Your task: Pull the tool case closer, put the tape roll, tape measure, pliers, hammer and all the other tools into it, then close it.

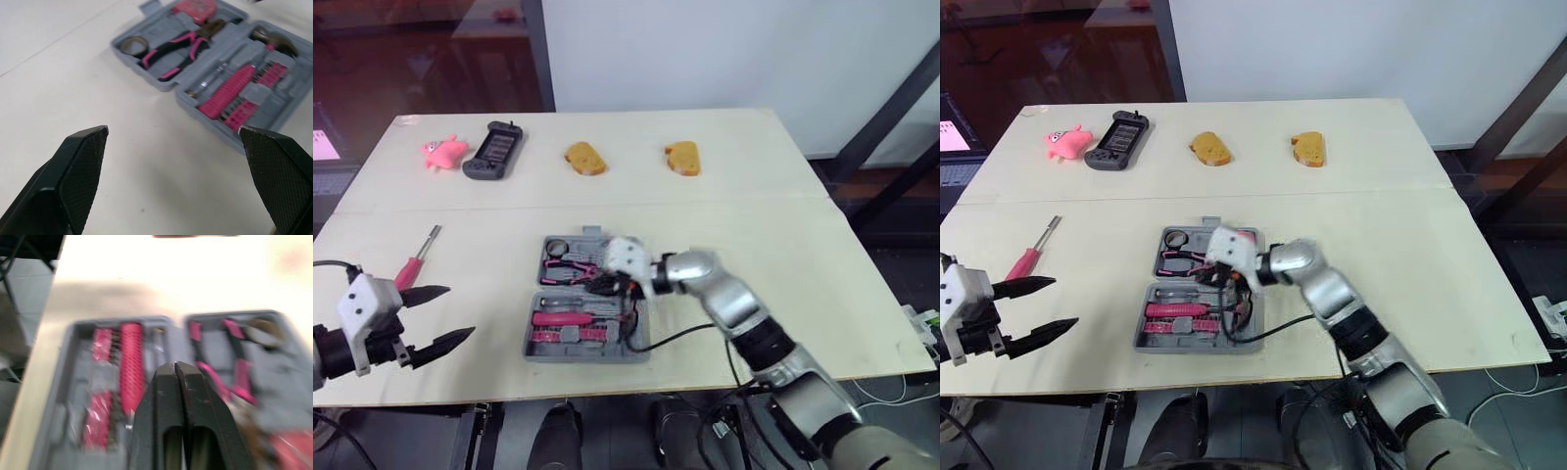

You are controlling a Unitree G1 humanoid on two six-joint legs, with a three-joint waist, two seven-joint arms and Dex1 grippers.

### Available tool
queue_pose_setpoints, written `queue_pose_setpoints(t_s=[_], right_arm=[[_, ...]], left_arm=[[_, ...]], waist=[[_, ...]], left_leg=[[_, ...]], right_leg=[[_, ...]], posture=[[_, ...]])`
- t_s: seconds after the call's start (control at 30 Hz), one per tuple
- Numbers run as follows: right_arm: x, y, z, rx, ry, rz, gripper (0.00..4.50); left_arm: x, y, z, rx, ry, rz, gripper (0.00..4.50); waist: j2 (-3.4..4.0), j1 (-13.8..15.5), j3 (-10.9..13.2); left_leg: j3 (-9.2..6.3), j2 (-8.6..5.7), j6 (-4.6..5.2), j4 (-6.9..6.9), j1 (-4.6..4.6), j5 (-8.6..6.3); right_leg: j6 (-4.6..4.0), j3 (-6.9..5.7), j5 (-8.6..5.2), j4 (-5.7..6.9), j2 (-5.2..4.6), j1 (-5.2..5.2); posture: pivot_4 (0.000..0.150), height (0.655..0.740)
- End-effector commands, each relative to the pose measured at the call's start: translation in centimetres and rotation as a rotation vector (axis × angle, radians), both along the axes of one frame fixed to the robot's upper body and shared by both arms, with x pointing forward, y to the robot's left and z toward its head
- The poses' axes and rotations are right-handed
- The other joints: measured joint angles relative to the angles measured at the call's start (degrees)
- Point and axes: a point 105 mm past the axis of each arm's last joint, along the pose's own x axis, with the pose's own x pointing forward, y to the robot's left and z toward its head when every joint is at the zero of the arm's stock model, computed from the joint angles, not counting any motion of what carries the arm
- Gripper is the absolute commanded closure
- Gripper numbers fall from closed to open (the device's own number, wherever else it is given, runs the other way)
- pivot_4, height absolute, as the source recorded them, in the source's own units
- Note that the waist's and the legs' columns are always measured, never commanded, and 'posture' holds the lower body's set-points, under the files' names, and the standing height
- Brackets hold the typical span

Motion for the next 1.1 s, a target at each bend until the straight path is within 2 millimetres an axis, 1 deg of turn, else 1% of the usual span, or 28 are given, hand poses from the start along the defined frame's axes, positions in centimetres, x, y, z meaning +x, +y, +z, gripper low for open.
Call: queue_pose_setpoints(t_s=[0.03, 0.07, 0.17, 0.2, 0.23, 0.27, 0.33, 0.43, 0.5, 0.57, 0.6, 0.67, 0.73, 0.83, 0.87, 0.9, 0.97, 1.07, 1.1], right_arm=[[1.3, -3.9, 3.2, 0.126, -0.046, -0.118, 2.82], [1.5, -5.1, 3.4, 0.137, -0.057, -0.153, 2.25], [1.8, -9.8, 3.1, 0.14, -0.091, -0.287, 0.69], [1.9, -11.1, 2.9, 0.133, -0.101, -0.327, 0.29], [1.7, -12.5, 2.6, 0.124, -0.106, -0.367, 0.03], [1.6, -13.9, 2.4, 0.128, -0.108, -0.412, 0.03], [1.0, -17.6, 1.4, 0.103, -0.126, -0.52, 0.03], [-0.1, -21.3, 0.1, 0.107, -0.108, -0.637, 0.03], [-0.8, -22.8, -0.5, 0.101, -0.103, -0.681, 0.03], [-1.1, -23.4, -0.8, 0.112, -0.093, -0.704, 0.03], [-1.1, -23.4, -0.8, 0.115, -0.091, -0.707, 0.03], [-1.0, -22.8, -0.7, 0.129, -0.089, -0.693, 0.03], [-0.6, -21.4, -0.2, 0.151, -0.079, -0.654, 0.03], [0.0, -18.4, 1.4, 0.19, -0.041, -0.557, 0.03], [0.2, -17.0, 2.4, 0.208, -0.024, -0.509, 0.03], [0.3, -16.2, 3.1, 0.218, -0.012, -0.478, 0.03], [0.5, -13.4, 4.9, 0.219, -0.001, -0.371, 0.03], [0.4, -9.4, 7.5, 0.191, 0.0, -0.226, 0.03], [0.2, -8.3, 8.1, 0.18, 0.003, -0.178, 0.03]], left_arm=[[-0.2, 2.5, 0.3, -0.007, -0.067, 0.11, 0.0], [-0.3, 3.2, 0.1, -0.01, -0.075, 0.142, 0.0], [-1.1, 5.3, -0.5, -0.025, -0.097, 0.241, 0.0], [-1.4, 5.9, -0.6, -0.028, -0.107, 0.27, 0.0], [-1.8, 6.6, -0.7, -0.035, -0.119, 0.307, 0.0], [-2.2, 7.4, -0.7, -0.044, -0.134, 0.345, 0.0], [-3.4, 9.3, -1.1, -0.061, -0.158, 0.451, 0.0], [-5.0, 11.3, -1.7, -0.088, -0.185, 0.568, 0.0], [-5.9, 12.2, -2.0, -0.1, -0.197, 0.628, 0.0], [-6.6, 12.8, -2.4, -0.108, -0.202, 0.661, 0.0], [-6.8, 12.9, -2.5, -0.109, -0.204, 0.666, 0.0], [-6.7, 12.6, -2.5, -0.12, -0.204, 0.663, 0.0], [-6.0, 12.1, -2.3, -0.136, -0.22, 0.655, 0.0], [-5.1, 12.0, -2.0, -0.133, -0.248, 0.687, 0.0], [-4.8, 11.7, -1.8, -0.15, -0.256, 0.69, 0.0], [-4.6, 11.5, -1.6, -0.163, -0.261, 0.691, 0.0], [-3.9, 10.7, -1.2, -0.178, -0.273, 0.688, 0.0], [-2.7, 10.5, 0.1, -0.319, -0.302, 0.747, 0.0], [-2.0, 10.2, 0.4, -0.328, -0.294, 0.758, 0.0]], waist=[[-0.01, 0.0, 0.0], [-0.01, 0.0, 0.0], [-0.05, 0.0, 0.0], [-0.05, 0.0, 0.0], [-0.06, 0.0, 0.0], [-0.05, -0.1, 0.0], [-0.06, 0.0, 0.0], [-0.08, 0.0, 0.0], [-0.08, -0.1, 0.0], [-0.08, -0.2, 0.0], [-0.08, -0.2, 0.0], [-0.08, -0.1, 0.0], [-0.07, -0.1, 0.0], [-0.06, -0.1, 0.0], [-0.06, 0.0, 0.0], [-0.05, -0.1, 0.0], [-0.04, -0.1, 0.0], [0.0, -0.1, 0.0], [-0.02, 0.0, 0.0]], left_leg=[[0.0, 0.0, 0.0, 0.0, 0.0, 0.0], [0.0, 0.0, 0.0, 0.0, 0.0, 0.0], [0.0, 0.0, 0.0, -0.02, 0.0, 0.0], [0.01, 0.0, 0.0, -0.03, 0.0, 0.0], [0.02, -0.01, 0.0, -0.02, 0.0, 0.0], [0.02, -0.01, 0.0, -0.02, 0.0, 0.0], [0.02, -0.01, 0.0, -0.01, 0.01, 0.0], [0.05, -0.03, 0.0, 0.03, 0.02, 0.0], [0.07, -0.05, 0.0, 0.03, 0.02, 0.0], [0.07, -0.04, 0.0, 0.05, 0.08, 0.0], [0.07, -0.04, 0.0, 0.05, 0.09, 0.0], [0.07, -0.03, 0.0, 0.07, 0.09, 0.0], [0.07, -0.04, 0.0, 0.08, 0.08, 0.0], [0.06, -0.04, 0.0, 0.1, 0.08, 0.0], [0.06, -0.04, 0.0, 0.1, 0.08, 0.0], [0.06, -0.04, 0.0, 0.1, 0.08, 0.0], [0.07, -0.04, 0.0, 0.11, 0.07, 0.0], [0.06, -0.03, 0.0, 0.09, 0.07, 0.0], [0.03, -0.02, 0.0, 0.09, 0.07, 0.0]], right_leg=[[-0.01, 0.0, -0.01, 0.0, 0.0, 0.0], [-0.01, 0.0, -0.01, -0.01, 0.0, 0.0], [0.0, 0.0, -0.01, -0.02, 0.0, 0.0], [0.0, 0.0, -0.01, -0.04, -0.01, 0.0], [-0.02, 0.01, -0.02, -0.04, -0.02, 0.01], [-0.07, 0.01, -0.04, -0.04, -0.01, 0.01], [-0.09, 0.02, -0.05, -0.03, -0.01, 0.02], [-0.08, 0.03, -0.08, -0.07, -0.04, 0.07], [-0.1, 0.08, -0.09, -0.09, -0.05, 0.07], [-0.13, 0.08, -0.08, -0.07, -0.03, 0.09], [-0.15, 0.09, -0.08, -0.06, -0.03, 0.09], [-0.17, 0.1, -0.07, -0.06, -0.03, 0.09], [-0.17, 0.1, -0.08, -0.07, -0.04, 0.1], [-0.17, 0.1, -0.07, -0.05, -0.03, 0.11], [-0.17, 0.1, -0.07, -0.04, -0.03, 0.11], [-0.16, 0.1, -0.07, -0.04, -0.03, 0.12], [-0.14, 0.12, -0.06, -0.04, -0.04, 0.12], [-0.11, 0.12, -0.06, -0.03, -0.03, 0.1], [-0.02, 0.09, -0.01, 0.02, 0.0, 0.08]], posture=[[0.15, 0.74], [0.15, 0.74], [0.15, 0.74], [0.15, 0.74], [0.15, 0.74], [0.15, 0.74], [0.15, 0.74], [0.15, 0.74], [0.15, 0.74], [0.15, 0.74], [0.15, 0.74], [0.15, 0.74], [0.15, 0.74], [0.15, 0.74], [0.15, 0.74], [0.15, 0.74], [0.15, 0.74], [0.15, 0.74], [0.15, 0.74]])
